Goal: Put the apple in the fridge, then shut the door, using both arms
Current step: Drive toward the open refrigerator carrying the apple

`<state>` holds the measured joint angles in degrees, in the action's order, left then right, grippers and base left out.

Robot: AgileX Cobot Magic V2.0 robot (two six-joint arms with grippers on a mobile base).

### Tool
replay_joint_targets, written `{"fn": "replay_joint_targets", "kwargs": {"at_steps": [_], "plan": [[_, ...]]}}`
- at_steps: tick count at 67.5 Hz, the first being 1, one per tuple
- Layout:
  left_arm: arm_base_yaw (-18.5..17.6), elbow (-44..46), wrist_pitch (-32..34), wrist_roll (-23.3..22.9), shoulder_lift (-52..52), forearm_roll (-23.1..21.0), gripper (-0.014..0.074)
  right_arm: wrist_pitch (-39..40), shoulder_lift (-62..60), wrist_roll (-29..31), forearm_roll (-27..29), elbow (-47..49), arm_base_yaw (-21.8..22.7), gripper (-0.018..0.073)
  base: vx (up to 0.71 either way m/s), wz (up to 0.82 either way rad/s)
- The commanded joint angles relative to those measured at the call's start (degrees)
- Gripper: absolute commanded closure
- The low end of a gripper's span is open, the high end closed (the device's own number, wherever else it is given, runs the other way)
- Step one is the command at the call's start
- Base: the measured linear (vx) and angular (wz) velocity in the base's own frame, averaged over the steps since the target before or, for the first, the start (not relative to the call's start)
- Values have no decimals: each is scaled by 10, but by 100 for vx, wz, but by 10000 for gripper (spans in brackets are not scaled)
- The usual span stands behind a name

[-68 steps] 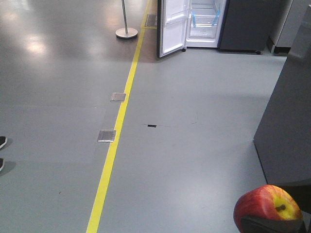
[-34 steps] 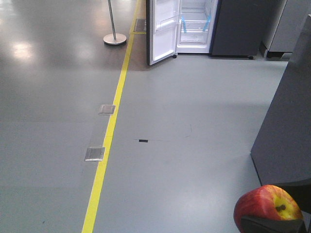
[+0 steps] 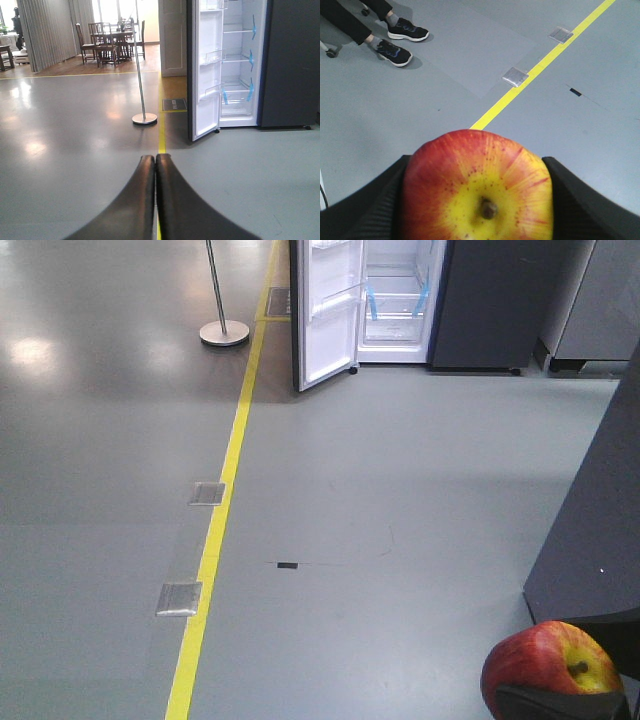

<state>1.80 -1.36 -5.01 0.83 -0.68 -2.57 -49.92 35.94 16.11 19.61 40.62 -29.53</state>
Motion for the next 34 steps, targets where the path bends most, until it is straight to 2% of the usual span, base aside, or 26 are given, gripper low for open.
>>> {"fn": "replay_joint_targets", "kwargs": {"at_steps": [1, 34], "plan": [[-4, -7, 45, -4, -8, -6, 603, 37, 0, 6, 11, 15, -1, 197, 30, 0], [-4, -7, 45, -4, -8, -6, 603, 37, 0, 6, 11, 15, -1, 197, 30, 1]]}}
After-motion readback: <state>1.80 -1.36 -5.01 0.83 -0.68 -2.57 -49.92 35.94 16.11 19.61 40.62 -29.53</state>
